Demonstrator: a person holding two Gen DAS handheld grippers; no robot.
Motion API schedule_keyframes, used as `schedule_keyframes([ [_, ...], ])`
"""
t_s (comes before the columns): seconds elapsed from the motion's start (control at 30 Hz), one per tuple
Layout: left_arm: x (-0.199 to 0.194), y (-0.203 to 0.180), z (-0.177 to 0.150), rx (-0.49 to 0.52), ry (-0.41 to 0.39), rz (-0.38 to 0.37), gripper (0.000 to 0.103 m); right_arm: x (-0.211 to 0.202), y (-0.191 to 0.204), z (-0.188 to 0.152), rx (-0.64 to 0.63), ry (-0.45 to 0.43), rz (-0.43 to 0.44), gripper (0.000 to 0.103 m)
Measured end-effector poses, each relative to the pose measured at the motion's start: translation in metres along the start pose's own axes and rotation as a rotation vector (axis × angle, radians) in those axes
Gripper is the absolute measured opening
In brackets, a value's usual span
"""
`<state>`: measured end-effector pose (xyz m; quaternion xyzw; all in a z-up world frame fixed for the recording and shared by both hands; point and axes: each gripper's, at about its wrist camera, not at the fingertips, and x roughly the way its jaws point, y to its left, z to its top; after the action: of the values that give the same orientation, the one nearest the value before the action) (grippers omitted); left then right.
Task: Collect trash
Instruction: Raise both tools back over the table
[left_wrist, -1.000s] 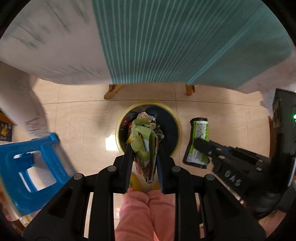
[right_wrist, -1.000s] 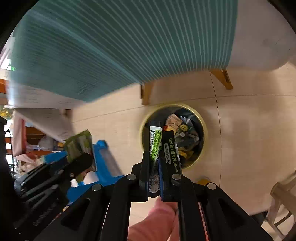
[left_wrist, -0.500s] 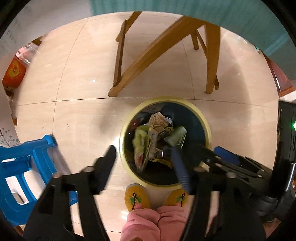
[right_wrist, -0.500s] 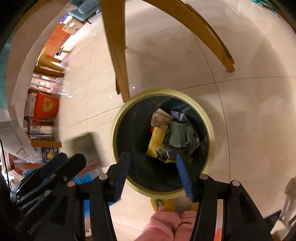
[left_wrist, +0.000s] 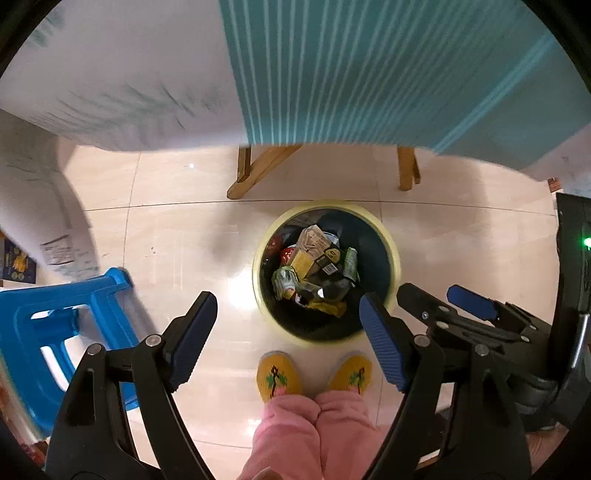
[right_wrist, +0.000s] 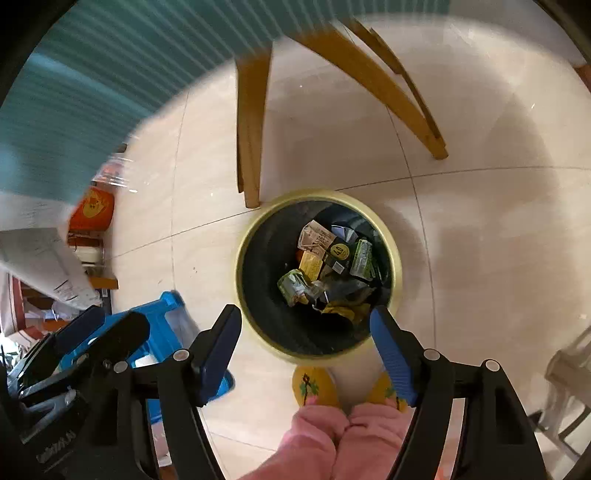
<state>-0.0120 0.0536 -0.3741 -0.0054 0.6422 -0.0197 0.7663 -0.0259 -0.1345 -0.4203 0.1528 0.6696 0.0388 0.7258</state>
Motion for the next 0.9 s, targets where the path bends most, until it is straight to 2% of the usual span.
schedule_keyframes([
  [0.13, -0.047, -0.002, -0.001, 0.019, -0.012, -0.017, 0.077, -0.046, 0.015, -0.003, -0.023, -0.003, -0.001, 0.078],
  [0.47, -0.156, 0.004, 0.005, 0.059, -0.055, -0.040, 0.077, -0.164, 0.053, -0.011, -0.084, -0.051, -0.005, 0.078],
  [0.7, -0.233, 0.016, 0.012, 0.098, -0.136, -0.023, 0.077, -0.238, 0.084, -0.022, -0.131, -0.074, -0.011, 0.078],
  [0.9, -0.294, 0.021, 0.022, 0.140, -0.260, -0.016, 0.077, -0.313, 0.113, -0.021, -0.183, -0.175, -0.033, 0.078],
])
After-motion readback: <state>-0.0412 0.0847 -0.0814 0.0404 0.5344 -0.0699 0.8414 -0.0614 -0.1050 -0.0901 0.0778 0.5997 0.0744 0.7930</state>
